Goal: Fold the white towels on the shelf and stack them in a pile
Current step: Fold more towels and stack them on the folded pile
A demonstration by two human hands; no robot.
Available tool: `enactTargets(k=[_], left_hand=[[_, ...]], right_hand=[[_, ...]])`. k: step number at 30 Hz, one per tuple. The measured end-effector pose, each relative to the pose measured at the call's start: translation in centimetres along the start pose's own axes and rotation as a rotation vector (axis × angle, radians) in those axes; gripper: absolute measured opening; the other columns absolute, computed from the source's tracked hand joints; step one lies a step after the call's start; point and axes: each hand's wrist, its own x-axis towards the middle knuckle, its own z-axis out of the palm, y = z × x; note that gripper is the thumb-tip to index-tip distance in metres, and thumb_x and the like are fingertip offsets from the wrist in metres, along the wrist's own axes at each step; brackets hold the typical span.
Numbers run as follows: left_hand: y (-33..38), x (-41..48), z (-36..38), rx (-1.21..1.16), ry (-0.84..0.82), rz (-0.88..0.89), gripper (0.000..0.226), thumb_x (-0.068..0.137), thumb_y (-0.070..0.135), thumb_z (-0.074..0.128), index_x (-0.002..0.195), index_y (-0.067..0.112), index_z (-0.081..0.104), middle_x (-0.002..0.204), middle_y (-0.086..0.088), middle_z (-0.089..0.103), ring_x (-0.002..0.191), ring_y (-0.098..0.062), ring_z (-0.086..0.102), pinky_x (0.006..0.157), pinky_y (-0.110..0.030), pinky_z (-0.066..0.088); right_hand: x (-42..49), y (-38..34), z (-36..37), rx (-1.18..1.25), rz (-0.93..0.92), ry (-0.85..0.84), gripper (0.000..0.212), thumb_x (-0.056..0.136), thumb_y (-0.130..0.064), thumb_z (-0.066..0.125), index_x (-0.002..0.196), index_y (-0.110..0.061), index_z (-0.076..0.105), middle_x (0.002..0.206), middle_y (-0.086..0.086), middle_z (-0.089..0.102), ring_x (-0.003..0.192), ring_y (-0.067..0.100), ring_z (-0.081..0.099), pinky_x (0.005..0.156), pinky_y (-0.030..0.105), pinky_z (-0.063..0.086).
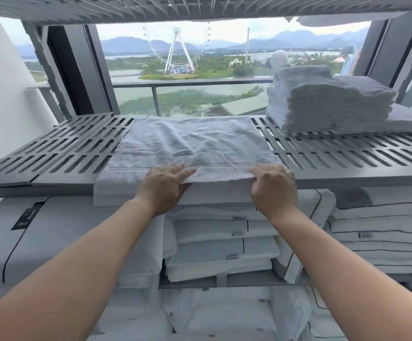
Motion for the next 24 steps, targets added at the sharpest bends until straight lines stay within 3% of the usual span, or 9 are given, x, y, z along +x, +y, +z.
enactTargets(k=[6, 9, 11, 14, 16, 18, 20, 22, 24], left_hand=[[0.1, 0.2, -0.7, -0.376, 0.090, -0.051, 0.044, 0.105, 0.040, 0.040, 0.138, 0.021, 0.062, 0.147, 0.000, 0.055, 0.144, -0.022, 0.042, 0.117, -0.050, 0.030], [0.1, 0.1, -0.9, -0.405, 0.094, -0.054, 0.033, 0.106, 0.027, 0.049, 0.131, 0.015, 0.067, 0.143, -0.002, 0.059, 0.143, -0.023, 0.043, 0.117, -0.049, 0.030], [0.1, 0.1, -1.1, -0.433, 0.076, -0.057, 0.028, 0.102, 0.026, 0.057, 0.126, 0.021, 0.071, 0.142, -0.002, 0.059, 0.143, -0.020, 0.043, 0.118, -0.047, 0.031], [-0.1, -0.1, -2.0, -0.636, -0.017, -0.138, 0.025, 0.086, 0.050, 0.074, 0.106, 0.035, 0.079, 0.144, 0.002, 0.057, 0.137, -0.008, 0.047, 0.116, -0.037, 0.036], [-0.4, 0.0, -2.7, -0.728, -0.056, -0.165, 0.051, 0.073, 0.073, 0.071, 0.093, 0.028, 0.082, 0.142, 0.007, 0.058, 0.127, 0.001, 0.052, 0.109, -0.026, 0.038], [-0.3, 0.3, -3.2, -0.713, -0.044, -0.180, 0.058, 0.074, 0.078, 0.065, 0.080, 0.023, 0.083, 0.138, 0.007, 0.061, 0.117, 0.007, 0.054, 0.100, -0.021, 0.035], [-0.4, 1.3, -3.3, -0.591, -0.024, -0.215, 0.052, 0.086, 0.068, 0.061, 0.064, 0.024, 0.079, 0.135, 0.005, 0.064, 0.120, -0.001, 0.056, 0.103, -0.030, 0.037], [-0.6, 2.7, -3.1, -0.427, 0.026, -0.226, 0.055, 0.095, 0.056, 0.058, 0.054, 0.022, 0.072, 0.130, 0.005, 0.066, 0.121, -0.009, 0.058, 0.102, -0.035, 0.040], [-0.6, 4.3, -2.9, -0.326, 0.095, -0.210, 0.054, 0.098, 0.047, 0.056, 0.051, 0.024, 0.066, 0.127, 0.004, 0.068, 0.119, -0.014, 0.059, 0.099, -0.036, 0.041]], right_hand=[[-0.3, 0.6, 0.1, 0.119, -0.130, 0.174, 0.037, 0.089, 0.003, 0.053, 0.115, -0.017, 0.070, 0.126, 0.003, 0.068, 0.130, 0.027, 0.053, 0.109, 0.047, 0.035], [-0.7, 1.0, 0.3, 0.125, -0.164, 0.194, 0.037, 0.084, 0.005, 0.054, 0.111, -0.016, 0.070, 0.112, 0.005, 0.071, 0.117, 0.029, 0.059, 0.101, 0.043, 0.039], [-1.0, 1.5, 0.3, 0.117, -0.199, 0.209, 0.035, 0.083, 0.004, 0.056, 0.108, -0.015, 0.071, 0.107, 0.005, 0.071, 0.110, 0.029, 0.060, 0.095, 0.043, 0.041], [-1.5, 2.4, 0.2, 0.135, -0.269, 0.221, 0.019, 0.089, -0.008, 0.059, 0.099, -0.016, 0.071, 0.099, 0.002, 0.071, 0.101, 0.029, 0.062, 0.091, 0.044, 0.041], [-1.6, 2.8, 0.0, 0.131, -0.299, 0.178, 0.022, 0.096, -0.029, 0.051, 0.097, -0.018, 0.070, 0.096, 0.001, 0.069, 0.098, 0.027, 0.061, 0.091, 0.043, 0.042], [-0.9, 2.8, -0.5, 0.148, -0.303, 0.141, 0.040, 0.100, -0.041, 0.040, 0.088, -0.018, 0.070, 0.087, 0.000, 0.067, 0.089, 0.024, 0.060, 0.084, 0.041, 0.045], [0.5, 2.2, -1.0, 0.180, -0.254, 0.151, 0.048, 0.100, -0.041, 0.036, 0.070, -0.016, 0.064, 0.068, -0.001, 0.058, 0.069, 0.024, 0.058, 0.067, 0.036, 0.047], [2.4, 1.6, -1.1, 0.153, -0.185, 0.120, 0.044, 0.099, -0.037, 0.041, 0.061, -0.019, 0.051, 0.057, -0.003, 0.049, 0.055, 0.024, 0.054, 0.053, 0.030, 0.039], [4.1, 1.1, -0.7, 0.108, -0.163, 0.073, 0.038, 0.098, -0.034, 0.047, 0.062, -0.021, 0.045, 0.055, 0.000, 0.052, 0.053, 0.025, 0.052, 0.050, 0.027, 0.032]])
